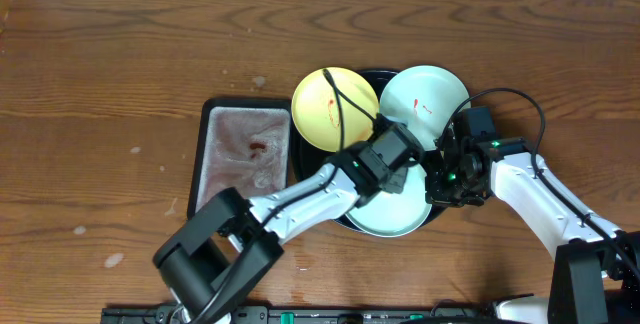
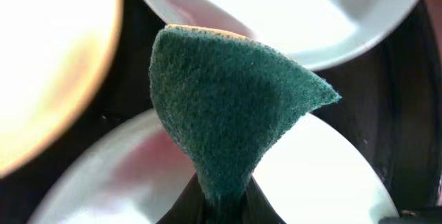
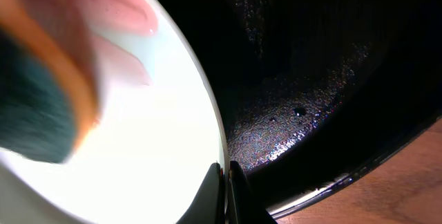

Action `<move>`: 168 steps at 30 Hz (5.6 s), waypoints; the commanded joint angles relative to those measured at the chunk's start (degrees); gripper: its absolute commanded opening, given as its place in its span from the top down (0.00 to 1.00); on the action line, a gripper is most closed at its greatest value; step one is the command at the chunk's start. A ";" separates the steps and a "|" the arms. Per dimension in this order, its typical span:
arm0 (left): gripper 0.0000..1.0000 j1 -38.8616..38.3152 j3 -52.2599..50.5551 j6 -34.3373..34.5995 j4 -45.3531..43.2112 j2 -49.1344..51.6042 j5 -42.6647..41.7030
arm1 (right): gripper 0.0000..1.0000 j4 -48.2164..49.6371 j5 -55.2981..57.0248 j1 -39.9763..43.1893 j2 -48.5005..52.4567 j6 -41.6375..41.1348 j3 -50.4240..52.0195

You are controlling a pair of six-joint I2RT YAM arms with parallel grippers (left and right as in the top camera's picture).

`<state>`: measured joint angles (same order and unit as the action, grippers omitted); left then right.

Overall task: Clean dirty plates on tray and stack at the side
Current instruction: 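Return the sponge to the soapy tray with the left gripper, then lift the cleaned pale green plate with the right gripper off the tray, then set the pale green plate down on the table right of the tray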

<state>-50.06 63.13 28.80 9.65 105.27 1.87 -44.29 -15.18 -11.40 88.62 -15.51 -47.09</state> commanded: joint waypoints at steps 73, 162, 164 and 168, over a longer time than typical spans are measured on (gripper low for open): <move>0.50 42.07 0.85 -21.68 32.37 -2.56 -6.95 | 0.99 -1.31 45.53 -17.18 -9.88 11.43 -14.47; 0.46 42.07 0.85 -21.68 31.87 -2.56 -6.82 | 0.99 2.38 10.01 37.55 -9.86 -14.49 -4.15; 0.46 42.07 0.85 -21.68 31.89 -2.56 -6.82 | 0.99 3.61 10.40 39.26 -9.86 -14.88 -1.88; 0.46 42.07 0.85 -21.68 31.89 -2.56 -6.82 | 0.99 6.86 10.38 42.14 -9.86 -16.65 1.90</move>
<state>-8.25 63.33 7.44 41.52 101.93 -4.80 -38.59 -4.10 29.04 79.26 -30.00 -46.96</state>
